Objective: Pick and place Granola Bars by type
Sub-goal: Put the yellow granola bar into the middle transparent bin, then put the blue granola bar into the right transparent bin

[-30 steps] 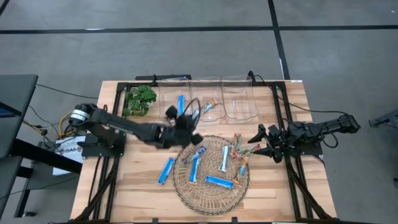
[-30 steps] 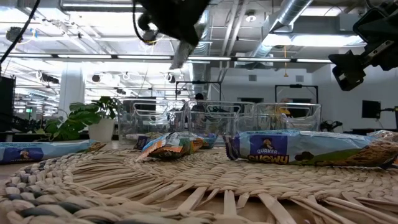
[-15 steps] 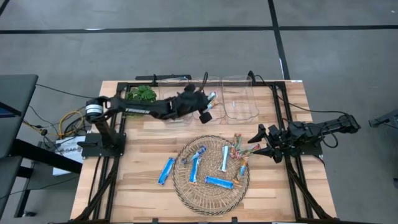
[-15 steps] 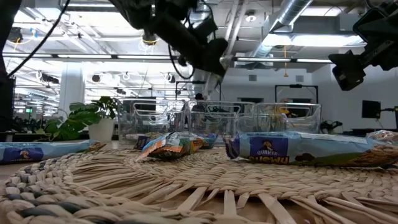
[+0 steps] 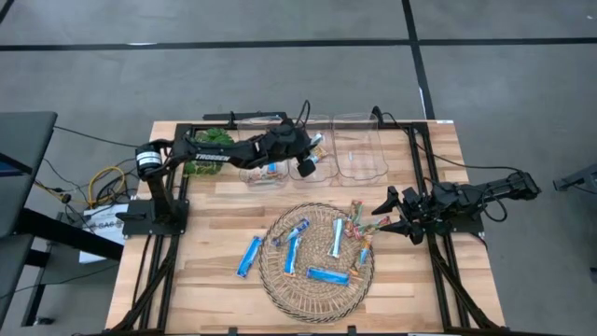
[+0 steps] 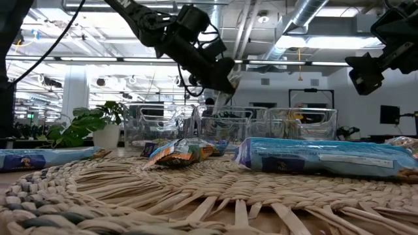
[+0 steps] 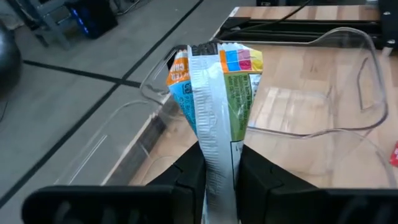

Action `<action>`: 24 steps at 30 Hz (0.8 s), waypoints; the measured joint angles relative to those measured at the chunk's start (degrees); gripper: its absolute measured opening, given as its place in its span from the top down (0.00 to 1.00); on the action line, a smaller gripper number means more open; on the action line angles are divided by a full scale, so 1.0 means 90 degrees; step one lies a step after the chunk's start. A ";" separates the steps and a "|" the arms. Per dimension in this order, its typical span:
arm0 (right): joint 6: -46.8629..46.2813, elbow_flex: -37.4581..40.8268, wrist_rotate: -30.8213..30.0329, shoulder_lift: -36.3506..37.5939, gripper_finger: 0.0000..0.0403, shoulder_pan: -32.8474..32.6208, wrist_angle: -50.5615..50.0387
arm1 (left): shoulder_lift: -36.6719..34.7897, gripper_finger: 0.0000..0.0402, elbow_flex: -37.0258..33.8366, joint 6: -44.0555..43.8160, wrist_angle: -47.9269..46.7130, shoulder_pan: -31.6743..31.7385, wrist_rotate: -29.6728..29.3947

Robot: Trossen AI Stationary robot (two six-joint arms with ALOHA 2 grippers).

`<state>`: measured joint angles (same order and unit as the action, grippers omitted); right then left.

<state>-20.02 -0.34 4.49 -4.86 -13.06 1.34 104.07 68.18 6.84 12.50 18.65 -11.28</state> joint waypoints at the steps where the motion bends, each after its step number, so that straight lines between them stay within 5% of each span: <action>1: -0.0001 0.0000 0.0000 0.0000 0.33 -0.0001 0.0000 | 0.0001 0.83 0.0001 -0.0002 -0.0016 0.0004 0.0009; 12: -0.0001 0.0000 0.0000 0.0000 0.33 -0.0001 0.0000 | 0.0002 0.59 0.0000 -0.0068 -0.0180 -0.0022 -0.0004; 24: 0.0000 0.0000 0.0000 0.0000 0.33 0.0000 -0.0002 | -0.0050 0.57 -0.0002 0.0009 -0.0601 -0.0219 0.0063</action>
<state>-20.02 -0.34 4.49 -4.86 -13.06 1.32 103.61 68.16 6.92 7.09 16.68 -10.72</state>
